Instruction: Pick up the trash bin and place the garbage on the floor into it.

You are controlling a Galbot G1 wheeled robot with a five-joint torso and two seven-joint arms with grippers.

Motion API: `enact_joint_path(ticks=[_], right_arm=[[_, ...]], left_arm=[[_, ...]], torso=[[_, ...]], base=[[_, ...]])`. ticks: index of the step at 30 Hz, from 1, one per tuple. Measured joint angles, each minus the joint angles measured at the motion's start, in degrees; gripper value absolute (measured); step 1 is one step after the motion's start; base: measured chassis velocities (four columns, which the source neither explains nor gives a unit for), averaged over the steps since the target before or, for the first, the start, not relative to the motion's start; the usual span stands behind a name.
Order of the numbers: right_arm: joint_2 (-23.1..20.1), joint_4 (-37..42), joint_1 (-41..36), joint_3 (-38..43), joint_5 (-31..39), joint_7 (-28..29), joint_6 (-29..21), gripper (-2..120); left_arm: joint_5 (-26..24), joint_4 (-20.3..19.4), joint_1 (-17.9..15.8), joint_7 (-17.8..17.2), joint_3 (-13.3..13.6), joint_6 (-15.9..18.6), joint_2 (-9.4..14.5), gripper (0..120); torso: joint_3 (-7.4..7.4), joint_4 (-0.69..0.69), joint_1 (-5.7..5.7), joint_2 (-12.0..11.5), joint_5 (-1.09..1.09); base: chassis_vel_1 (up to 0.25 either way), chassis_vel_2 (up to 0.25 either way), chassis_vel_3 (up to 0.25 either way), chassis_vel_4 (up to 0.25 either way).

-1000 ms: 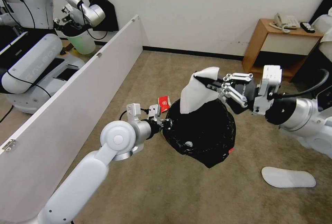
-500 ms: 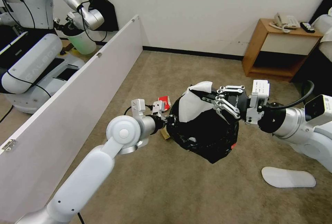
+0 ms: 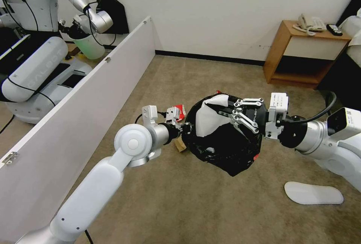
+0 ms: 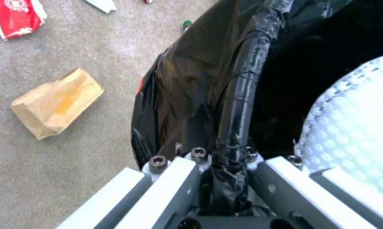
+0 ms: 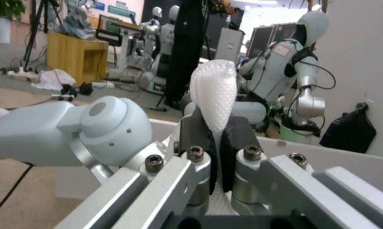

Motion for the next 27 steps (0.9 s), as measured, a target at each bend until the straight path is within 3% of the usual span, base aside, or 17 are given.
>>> enact_joint_path(ticks=[27], right_arm=[[-0.4, -1.6, -0.2, 0.0, -2.4, -0.3, 0.4, 1]], left_arm=[[-0.5, -0.8, 0.0, -0.2, -0.6, -0.2, 0.3, 0]], torso=[[0.00, 0.00, 0.00, 0.0, 0.00]], base=[[0.000, 0.000, 0.000, 0.000]])
